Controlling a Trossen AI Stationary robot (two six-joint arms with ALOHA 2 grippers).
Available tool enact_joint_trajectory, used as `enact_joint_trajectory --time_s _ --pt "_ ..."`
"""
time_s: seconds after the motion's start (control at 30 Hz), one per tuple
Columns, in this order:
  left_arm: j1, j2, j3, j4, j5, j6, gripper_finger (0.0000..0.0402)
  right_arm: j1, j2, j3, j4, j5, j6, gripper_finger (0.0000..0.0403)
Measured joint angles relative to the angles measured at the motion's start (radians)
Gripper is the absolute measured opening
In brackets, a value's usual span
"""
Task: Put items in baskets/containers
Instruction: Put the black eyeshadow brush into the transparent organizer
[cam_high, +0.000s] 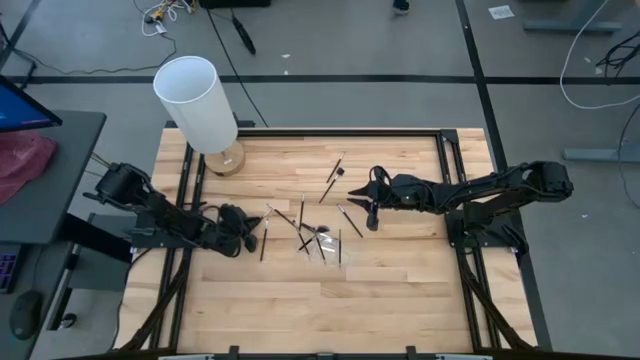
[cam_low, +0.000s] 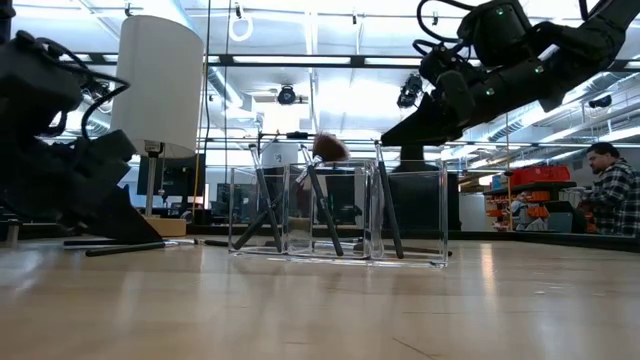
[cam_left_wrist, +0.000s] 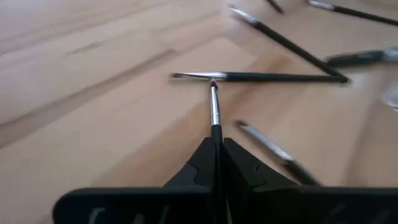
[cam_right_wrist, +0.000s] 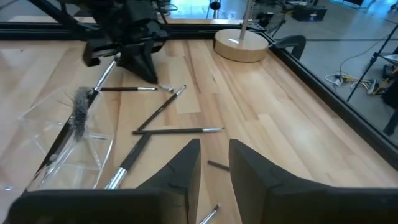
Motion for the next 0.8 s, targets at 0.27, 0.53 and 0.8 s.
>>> enact_joint_trajectory --time_s 0.27,0.53,0.8 --pt "0.054 -0.001 0.050 -0.006 0.011 0.086 0.0012 0.000 0.000 0.000 0.000 0.000 0.002 0.0086" --pt "0.094 -0.010 0.077 -0.003 -0.011 0.171 0.0012 0.000 0.000 0.000 0.001 0.000 0.007 0.0086" --pt "0.138 -0.132 0.111 0.001 -0.076 0.344 0.0011 0.000 0.000 0.000 0.001 -0.018 0.011 0.0086"
